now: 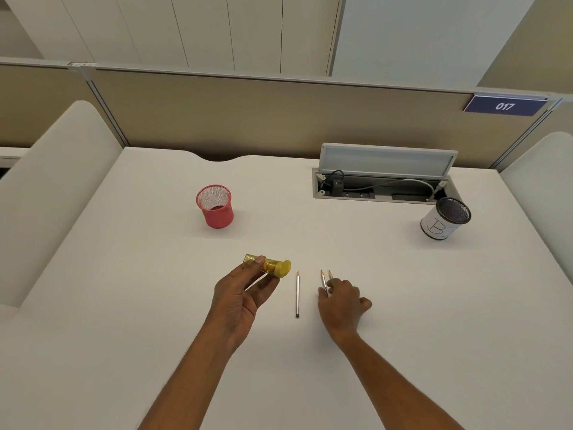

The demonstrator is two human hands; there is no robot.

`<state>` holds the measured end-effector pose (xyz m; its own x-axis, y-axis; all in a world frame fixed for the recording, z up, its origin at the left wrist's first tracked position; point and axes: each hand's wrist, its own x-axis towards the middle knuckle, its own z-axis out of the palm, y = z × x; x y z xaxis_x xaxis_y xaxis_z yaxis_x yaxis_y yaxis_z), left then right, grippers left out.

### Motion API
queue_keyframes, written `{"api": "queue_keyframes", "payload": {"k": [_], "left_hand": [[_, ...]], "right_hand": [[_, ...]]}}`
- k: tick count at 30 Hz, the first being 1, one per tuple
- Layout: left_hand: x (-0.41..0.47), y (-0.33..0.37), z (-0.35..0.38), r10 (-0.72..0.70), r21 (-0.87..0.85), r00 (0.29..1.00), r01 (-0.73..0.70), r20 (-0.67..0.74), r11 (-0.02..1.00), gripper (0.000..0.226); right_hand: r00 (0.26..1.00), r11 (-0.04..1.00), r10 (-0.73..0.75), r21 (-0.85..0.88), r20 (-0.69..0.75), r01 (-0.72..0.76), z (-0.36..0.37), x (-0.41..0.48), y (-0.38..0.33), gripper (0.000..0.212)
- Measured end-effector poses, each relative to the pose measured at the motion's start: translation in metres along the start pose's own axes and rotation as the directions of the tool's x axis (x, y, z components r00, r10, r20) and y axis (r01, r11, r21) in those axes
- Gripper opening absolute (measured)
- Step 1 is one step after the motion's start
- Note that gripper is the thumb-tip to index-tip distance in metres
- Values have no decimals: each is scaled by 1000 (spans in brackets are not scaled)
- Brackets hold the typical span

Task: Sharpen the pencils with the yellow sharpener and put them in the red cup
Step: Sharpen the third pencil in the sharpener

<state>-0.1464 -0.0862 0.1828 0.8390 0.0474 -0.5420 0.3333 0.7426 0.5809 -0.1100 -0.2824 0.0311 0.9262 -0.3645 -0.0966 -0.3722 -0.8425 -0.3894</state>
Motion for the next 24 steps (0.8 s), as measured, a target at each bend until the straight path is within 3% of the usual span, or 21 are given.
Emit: {"api": "queue_keyframes", "payload": {"k": [4, 8, 11, 15, 18, 24], "left_hand": [[-1, 1, 1, 4, -8, 1000, -4, -10, 1000, 16], [-2, 1, 1, 8, -16, 1000, -8, -12, 1000, 15], [-2, 1, -1, 7, -17, 1000, -8, -23, 1000, 17], [-3, 3, -3, 11, -23, 1000, -11, -21, 1000, 18], [-3, 3, -4, 11, -30, 1000, -12, -23, 999, 16], [0, 5, -7, 14, -41, 999, -15, -39, 999, 29]], "right_hand": [[998, 994, -57, 90, -5, 58, 0, -6, -16, 21], [985, 984, -99, 160, 140, 77, 6, -16, -30, 35], [971, 991, -124, 77, 202, 111, 11, -22, -36, 39], [964, 984, -158, -41, 214, 171, 9, -25, -40, 23], [959, 974, -178, -97, 220, 203, 4, -25, -39, 23], [962, 968, -199, -117, 186, 223, -27, -33, -38, 23]]}}
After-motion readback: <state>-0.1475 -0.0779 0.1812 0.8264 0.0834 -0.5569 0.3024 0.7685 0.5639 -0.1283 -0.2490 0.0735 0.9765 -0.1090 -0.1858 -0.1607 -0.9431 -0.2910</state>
